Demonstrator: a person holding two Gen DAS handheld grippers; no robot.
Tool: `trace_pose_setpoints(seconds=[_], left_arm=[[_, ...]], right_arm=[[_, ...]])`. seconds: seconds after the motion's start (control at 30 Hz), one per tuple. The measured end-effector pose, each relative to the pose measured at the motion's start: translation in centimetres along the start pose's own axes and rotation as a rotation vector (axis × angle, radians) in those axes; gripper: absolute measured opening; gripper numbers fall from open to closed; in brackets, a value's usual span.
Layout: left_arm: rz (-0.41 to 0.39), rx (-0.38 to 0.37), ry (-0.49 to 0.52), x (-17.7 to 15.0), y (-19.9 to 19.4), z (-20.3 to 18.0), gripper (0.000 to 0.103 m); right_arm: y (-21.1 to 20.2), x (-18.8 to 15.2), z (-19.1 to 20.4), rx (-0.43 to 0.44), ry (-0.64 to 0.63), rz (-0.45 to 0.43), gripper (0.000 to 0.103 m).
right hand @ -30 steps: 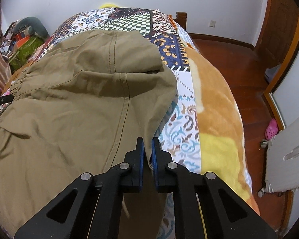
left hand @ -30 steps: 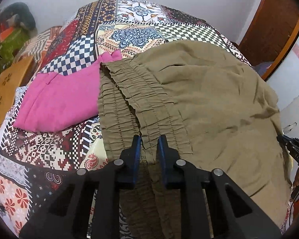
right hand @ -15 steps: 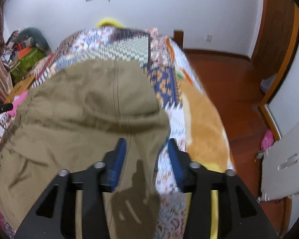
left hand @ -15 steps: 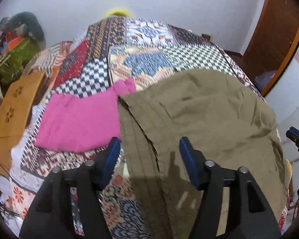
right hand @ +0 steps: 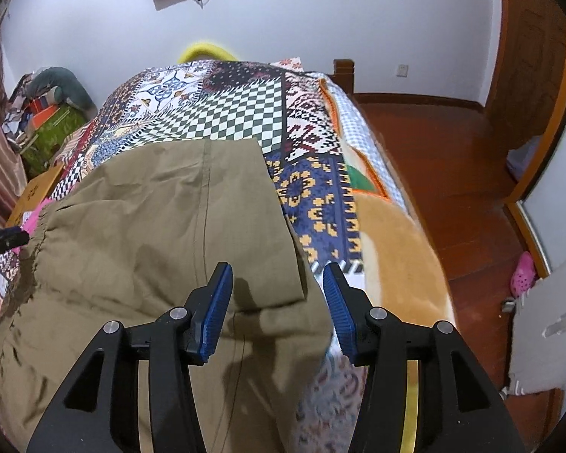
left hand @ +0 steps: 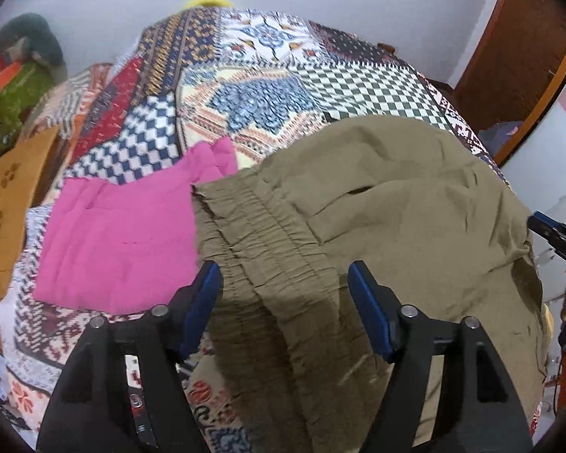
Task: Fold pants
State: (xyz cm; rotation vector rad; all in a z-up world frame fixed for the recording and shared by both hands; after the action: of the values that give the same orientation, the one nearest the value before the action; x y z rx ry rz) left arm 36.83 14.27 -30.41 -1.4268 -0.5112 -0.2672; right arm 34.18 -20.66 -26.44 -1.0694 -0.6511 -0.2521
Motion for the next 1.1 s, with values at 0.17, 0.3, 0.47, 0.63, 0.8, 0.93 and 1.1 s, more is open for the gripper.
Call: trace_pose_setpoints(seconds=[0.17, 0.3, 0.47, 0.63, 0.8, 0.93, 1.1], left_arm=[[0.013, -0.017, 0.001, 0.0, 1.0, -0.3, 0.057], [0.012, -0.041, -0.009, -0.1, 0.8, -0.2, 0.053], [0.028, -0.101, -0.063, -0.3, 0.4, 0.6, 0.03], [0.018, -0.07, -0.059, 0.0, -0.1, 0.7, 0.017], [-0.019, -0.035, -0.02, 0.2, -1.1, 0.2, 0.01], [-0.037, 0.005, 0.02, 0.8, -1.2, -0.2, 0.009], [-0.029, 0.086, 0.064, 1.0, 0.6, -0.2, 0.009]], right_arm=[[1.6, 0.2, -0.2, 0.028, -0.013, 0.034, 0.046], [2.6, -0.5, -0.4, 0.054, -0.002, 0.055, 0.046], [2.4, -1.1, -0.1, 0.063, -0.027, 0.044, 0.037], [1.6, -0.8, 0.1, -0.003, -0.083, 0.019, 0.01], [0.7, -1.4, 0.4, -0.022, -0.107, 0.018, 0.008], [0.4, -2.2, 0.3, -0.047, -0.122, 0.029, 0.007], [0.3, -3.0, -0.8, -0.046, -0.08, 0.048, 0.004]])
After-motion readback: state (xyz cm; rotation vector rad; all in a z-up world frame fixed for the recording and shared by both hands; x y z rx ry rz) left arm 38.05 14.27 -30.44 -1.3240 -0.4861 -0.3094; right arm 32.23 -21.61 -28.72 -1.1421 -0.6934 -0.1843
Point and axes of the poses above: each gripper's, at about its wrist camera, not at the fingertips, and y roughly the way its jaws point, z to its left, x to its top, the point moved 6 cm from there along y, roughly the way its jaws point, and after that the axes turned 11 degrees about x, right-handed, at the moved point
